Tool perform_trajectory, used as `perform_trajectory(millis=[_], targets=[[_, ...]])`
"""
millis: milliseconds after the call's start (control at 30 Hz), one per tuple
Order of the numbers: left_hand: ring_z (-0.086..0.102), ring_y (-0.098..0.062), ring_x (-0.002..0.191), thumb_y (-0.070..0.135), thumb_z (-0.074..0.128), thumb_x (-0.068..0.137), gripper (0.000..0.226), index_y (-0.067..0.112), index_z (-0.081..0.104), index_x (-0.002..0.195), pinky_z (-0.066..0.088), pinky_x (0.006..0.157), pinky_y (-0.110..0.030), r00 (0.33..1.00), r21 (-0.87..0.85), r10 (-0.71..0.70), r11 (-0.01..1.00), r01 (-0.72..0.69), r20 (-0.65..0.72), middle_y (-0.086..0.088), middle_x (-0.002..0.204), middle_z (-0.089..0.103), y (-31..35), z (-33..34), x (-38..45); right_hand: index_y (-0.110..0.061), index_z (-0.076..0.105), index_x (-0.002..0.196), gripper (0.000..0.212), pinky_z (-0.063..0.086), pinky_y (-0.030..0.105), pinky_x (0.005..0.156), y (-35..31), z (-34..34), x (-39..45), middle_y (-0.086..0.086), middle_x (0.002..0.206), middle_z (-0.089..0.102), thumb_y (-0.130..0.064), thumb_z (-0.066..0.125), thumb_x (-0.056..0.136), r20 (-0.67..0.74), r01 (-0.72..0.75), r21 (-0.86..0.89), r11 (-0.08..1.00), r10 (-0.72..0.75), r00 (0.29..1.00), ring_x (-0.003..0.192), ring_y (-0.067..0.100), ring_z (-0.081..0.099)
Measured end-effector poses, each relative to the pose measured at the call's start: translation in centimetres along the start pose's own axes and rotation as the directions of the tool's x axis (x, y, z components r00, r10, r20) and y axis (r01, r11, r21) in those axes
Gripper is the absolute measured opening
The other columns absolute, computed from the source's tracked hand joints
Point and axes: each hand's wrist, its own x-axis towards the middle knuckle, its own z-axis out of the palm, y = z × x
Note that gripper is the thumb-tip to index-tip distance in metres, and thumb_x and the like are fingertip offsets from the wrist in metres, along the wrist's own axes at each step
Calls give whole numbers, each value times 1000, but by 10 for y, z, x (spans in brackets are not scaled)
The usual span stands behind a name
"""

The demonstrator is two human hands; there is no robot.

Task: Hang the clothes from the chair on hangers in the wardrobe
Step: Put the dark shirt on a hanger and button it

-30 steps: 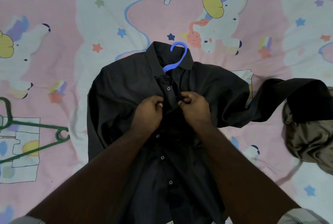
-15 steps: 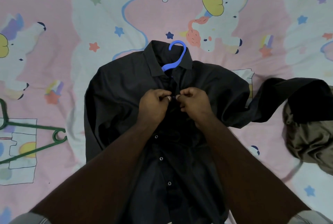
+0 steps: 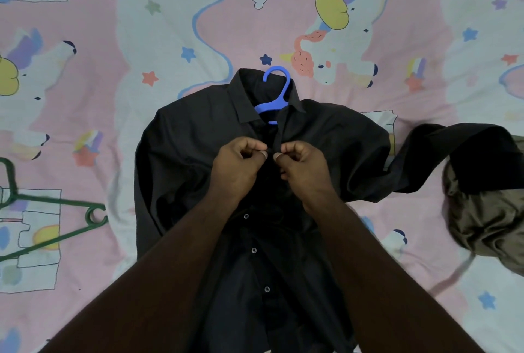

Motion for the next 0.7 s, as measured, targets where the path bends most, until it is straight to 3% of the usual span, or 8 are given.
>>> perform_trajectory(millis=[200, 333, 467, 700], targets=[[63, -6, 67, 10, 71, 88, 6, 14, 74, 92, 50, 59, -16, 998, -131, -54, 990, 58, 30, -13, 86, 73, 8, -3, -6, -24, 67, 86, 13, 55, 27, 62, -2, 5, -7, -2, 77, 70, -12, 69, 90, 33, 21, 33, 999, -22, 999, 64, 6, 63], [64, -5, 67, 12, 71, 88, 5, 15, 74, 92, 51, 58, -16, 996, -147, -77, 986, 81, 36, -12, 87, 74, 8, -4, -6, -25, 68, 87, 13, 56, 26, 64, -2, 5, -9, -3, 76, 71, -12, 70, 90, 23, 45, 20, 999, -46, 999, 65, 7, 65], [64, -3, 67, 12, 70, 90, 6, 16, 74, 93, 50, 57, -16, 995, -152, -87, 984, 93, 44, -10, 87, 75, 9, -6, -6, -17, 73, 92, 11, 58, 28, 66, -4, 2, -12, 6, 80, 74, -8, 66, 91, 28, 16, 77, 997, -18, 999, 70, 13, 69], [67, -10, 73, 25, 74, 88, 8, 19, 78, 90, 52, 66, -24, 985, -178, -107, 975, 130, 135, -10, 83, 75, 8, -13, -4, -20, 73, 78, 8, 61, 39, 67, -3, 4, -7, 2, 71, 73, -22, 76, 86, 42, 99, -47, 994, -97, 994, 68, 24, 71]])
